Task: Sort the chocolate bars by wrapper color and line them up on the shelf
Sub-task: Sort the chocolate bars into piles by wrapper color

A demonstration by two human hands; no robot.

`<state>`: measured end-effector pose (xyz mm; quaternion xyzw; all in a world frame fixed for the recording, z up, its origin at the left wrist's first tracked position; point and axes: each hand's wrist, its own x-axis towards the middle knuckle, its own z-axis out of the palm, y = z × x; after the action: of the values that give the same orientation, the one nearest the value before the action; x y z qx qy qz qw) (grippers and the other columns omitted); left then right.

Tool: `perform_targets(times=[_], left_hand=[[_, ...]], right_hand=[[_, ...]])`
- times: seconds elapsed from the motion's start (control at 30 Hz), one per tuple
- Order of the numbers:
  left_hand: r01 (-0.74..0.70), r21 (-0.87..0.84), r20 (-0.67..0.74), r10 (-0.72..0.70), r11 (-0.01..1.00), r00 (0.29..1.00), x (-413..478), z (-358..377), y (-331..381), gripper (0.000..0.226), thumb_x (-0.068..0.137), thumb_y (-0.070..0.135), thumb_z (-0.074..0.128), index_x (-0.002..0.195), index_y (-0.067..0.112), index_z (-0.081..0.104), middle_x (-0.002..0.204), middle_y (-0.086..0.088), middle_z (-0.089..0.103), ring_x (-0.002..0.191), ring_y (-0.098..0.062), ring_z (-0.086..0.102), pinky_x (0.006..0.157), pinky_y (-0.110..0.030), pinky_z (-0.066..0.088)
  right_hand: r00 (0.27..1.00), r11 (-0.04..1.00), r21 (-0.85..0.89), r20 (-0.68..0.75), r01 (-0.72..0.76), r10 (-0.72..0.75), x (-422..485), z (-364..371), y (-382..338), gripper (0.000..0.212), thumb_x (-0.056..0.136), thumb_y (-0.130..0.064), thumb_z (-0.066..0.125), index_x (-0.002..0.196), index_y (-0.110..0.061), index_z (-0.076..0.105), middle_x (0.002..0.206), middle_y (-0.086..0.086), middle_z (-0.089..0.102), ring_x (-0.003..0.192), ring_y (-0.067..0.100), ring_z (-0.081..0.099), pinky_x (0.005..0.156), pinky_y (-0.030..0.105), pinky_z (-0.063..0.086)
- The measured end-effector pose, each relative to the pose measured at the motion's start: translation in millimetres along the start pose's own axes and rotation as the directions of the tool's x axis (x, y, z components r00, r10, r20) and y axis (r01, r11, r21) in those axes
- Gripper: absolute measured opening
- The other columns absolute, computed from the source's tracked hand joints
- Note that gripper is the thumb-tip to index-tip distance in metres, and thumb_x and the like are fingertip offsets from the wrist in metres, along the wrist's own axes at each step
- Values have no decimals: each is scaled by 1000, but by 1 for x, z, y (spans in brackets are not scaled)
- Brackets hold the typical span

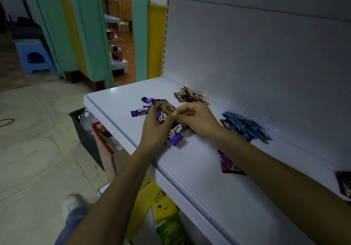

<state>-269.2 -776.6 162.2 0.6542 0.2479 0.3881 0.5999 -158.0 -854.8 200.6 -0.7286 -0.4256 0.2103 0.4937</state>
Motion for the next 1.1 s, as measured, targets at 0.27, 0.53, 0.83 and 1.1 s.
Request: perform_targets(times=[0.27,0.53,0.83,1.1], left_hand=[[6,-14,-50,-7,1000,999,1,2,-2,24,91,22,63,113,16,55,101,-6,69,81,-11,70,70,-27,57],[5,-19,-67,-6,1000,998,2,5,-4,22,92,23,62,111,23,51,94,10,65,76,-1,68,60,-15,53],[-2,-51,-93,-3,999,996,8,7,-5,25,91,23,62,111,28,47,89,19,60,73,5,66,58,-12,52],[14,-99,-116,-25,995,993,8,8,-3,37,92,26,59,126,14,48,100,5,64,76,3,68,56,-11,50]], right_hand=[[968,960,244,-172,-141,185,16,-14,0,9,91,-9,61,98,-12,67,89,5,70,63,6,66,51,18,52],[824,966,-106,-549,-236,141,94,-48,38,10,83,-12,66,83,-19,72,96,-1,72,89,15,66,79,26,52],[906,814,-517,-423,-265,26,135,-31,53,19,91,-22,58,84,-11,72,85,2,70,74,17,63,62,25,47],[924,898,-426,-378,-112,-64,109,-25,36,17,93,-20,55,99,-14,70,98,-1,69,88,12,63,76,24,50]])
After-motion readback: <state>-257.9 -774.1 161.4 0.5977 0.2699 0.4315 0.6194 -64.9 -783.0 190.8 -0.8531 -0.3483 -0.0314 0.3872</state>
